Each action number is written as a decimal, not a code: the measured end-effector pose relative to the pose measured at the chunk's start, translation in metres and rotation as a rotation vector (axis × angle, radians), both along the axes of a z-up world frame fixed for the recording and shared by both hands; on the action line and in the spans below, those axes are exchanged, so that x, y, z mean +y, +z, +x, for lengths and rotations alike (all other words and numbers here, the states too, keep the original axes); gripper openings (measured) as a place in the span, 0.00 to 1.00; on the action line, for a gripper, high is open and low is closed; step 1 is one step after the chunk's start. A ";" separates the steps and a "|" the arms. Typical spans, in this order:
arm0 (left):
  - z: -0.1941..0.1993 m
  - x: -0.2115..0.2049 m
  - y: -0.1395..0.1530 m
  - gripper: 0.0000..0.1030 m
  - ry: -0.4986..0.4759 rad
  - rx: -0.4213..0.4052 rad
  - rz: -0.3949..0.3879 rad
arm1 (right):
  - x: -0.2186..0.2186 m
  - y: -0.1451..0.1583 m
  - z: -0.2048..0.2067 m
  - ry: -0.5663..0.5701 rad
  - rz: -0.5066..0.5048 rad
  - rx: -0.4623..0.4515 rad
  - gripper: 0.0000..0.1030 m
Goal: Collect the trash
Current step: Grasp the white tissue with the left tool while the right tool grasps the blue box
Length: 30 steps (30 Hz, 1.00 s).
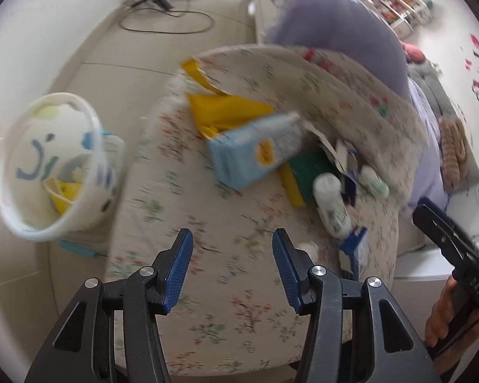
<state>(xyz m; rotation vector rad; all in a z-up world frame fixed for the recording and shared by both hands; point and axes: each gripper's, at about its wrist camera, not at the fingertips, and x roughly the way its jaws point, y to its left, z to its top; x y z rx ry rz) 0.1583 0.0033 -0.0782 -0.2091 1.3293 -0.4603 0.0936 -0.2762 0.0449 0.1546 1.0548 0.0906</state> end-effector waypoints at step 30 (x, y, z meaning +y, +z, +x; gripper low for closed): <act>-0.060 -0.132 -0.051 0.09 -0.407 -0.152 0.124 | -0.026 -0.123 -0.066 0.249 -0.261 0.219 0.73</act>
